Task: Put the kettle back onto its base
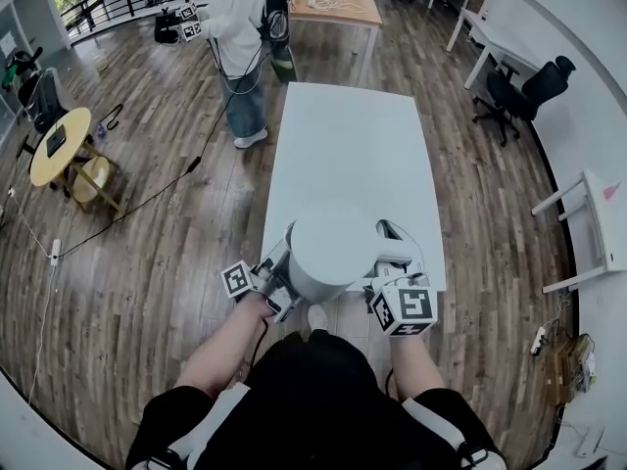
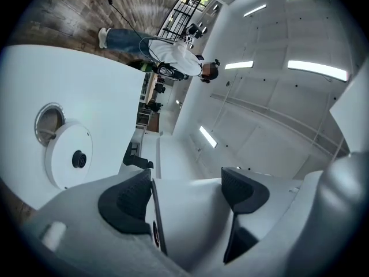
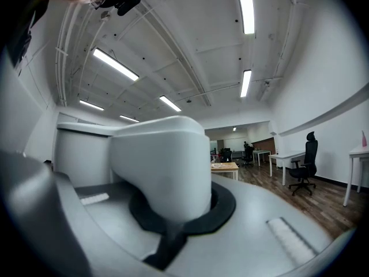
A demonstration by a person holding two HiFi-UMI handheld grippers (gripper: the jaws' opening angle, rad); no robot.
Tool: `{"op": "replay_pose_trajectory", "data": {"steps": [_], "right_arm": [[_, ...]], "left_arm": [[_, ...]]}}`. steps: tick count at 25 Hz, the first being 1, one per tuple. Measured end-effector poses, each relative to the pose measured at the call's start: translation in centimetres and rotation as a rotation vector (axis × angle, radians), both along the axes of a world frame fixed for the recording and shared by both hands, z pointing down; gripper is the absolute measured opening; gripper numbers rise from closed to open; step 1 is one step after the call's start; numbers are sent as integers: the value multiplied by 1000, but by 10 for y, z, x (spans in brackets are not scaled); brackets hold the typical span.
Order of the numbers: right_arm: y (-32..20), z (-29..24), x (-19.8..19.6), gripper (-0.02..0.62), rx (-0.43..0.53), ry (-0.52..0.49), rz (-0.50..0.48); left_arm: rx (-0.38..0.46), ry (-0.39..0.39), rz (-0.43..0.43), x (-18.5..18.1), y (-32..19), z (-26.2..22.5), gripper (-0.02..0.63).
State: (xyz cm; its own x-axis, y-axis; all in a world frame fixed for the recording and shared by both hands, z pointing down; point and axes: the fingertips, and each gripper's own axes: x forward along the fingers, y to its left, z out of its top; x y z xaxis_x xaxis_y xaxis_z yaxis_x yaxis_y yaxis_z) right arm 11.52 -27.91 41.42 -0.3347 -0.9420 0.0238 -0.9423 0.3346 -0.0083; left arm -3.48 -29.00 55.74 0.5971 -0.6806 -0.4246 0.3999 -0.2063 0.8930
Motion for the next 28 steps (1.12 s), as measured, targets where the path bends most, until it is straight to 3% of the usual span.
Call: {"op": "replay_pose_trajectory", "data": {"steps": [10, 21, 24, 28], "right_arm": [[-49, 8, 12, 6, 9, -50, 19], [-83, 29, 23, 6, -7, -23, 8], [-87, 37, 23, 6, -4, 14, 4], [-94, 49, 25, 6, -29, 5, 8]], "left_arm": [[42, -213, -97, -5, -55, -7, 370], [8, -234, -98, 9, -83, 19, 370], [12, -302, -83, 10, -87, 30, 370], [43, -454, -105, 4, -93, 33, 370]]}}
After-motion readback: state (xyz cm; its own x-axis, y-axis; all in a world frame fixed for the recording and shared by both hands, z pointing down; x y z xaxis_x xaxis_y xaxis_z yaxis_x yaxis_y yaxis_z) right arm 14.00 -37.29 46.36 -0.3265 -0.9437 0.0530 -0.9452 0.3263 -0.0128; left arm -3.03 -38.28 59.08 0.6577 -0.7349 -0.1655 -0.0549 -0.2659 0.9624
